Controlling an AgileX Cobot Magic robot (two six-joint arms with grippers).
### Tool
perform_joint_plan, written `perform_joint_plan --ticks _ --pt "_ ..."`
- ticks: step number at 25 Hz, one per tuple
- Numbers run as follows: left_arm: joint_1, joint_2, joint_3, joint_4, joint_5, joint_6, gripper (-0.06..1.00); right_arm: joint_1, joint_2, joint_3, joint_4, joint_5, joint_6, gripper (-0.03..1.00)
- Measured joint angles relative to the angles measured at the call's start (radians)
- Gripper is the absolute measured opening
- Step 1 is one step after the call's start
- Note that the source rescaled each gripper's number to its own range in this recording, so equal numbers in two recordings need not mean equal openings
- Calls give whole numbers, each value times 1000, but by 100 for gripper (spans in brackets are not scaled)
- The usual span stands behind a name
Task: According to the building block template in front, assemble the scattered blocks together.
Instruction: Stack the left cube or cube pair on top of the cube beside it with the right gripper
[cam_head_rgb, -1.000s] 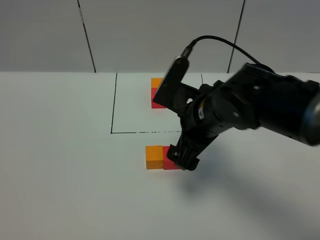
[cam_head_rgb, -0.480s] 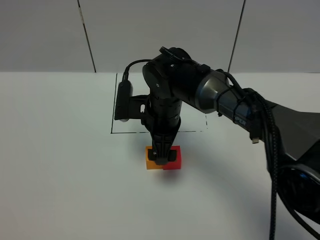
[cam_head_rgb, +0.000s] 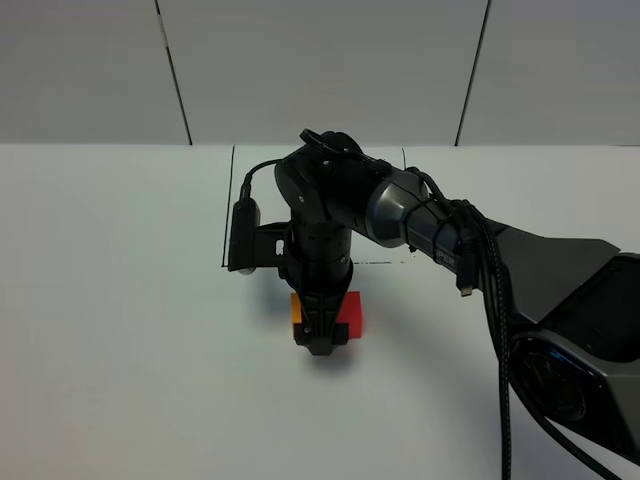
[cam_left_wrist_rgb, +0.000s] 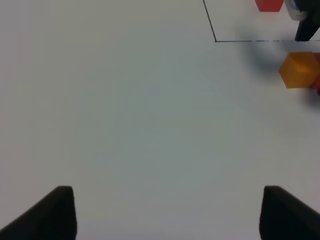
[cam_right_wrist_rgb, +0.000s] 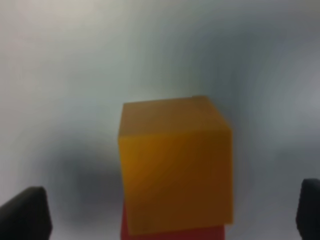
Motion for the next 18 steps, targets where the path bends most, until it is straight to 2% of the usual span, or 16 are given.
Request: perform_joint_plan --ticks 5,12,18 --pt "0 0 0 0 0 -1 88 0 23 0 3 -6 0 93" --pt "0 0 0 0 0 0 88 -2 46 0 3 -14 9 79" --pt "0 0 0 0 0 0 87 -15 56 0 10 -17 24 76"
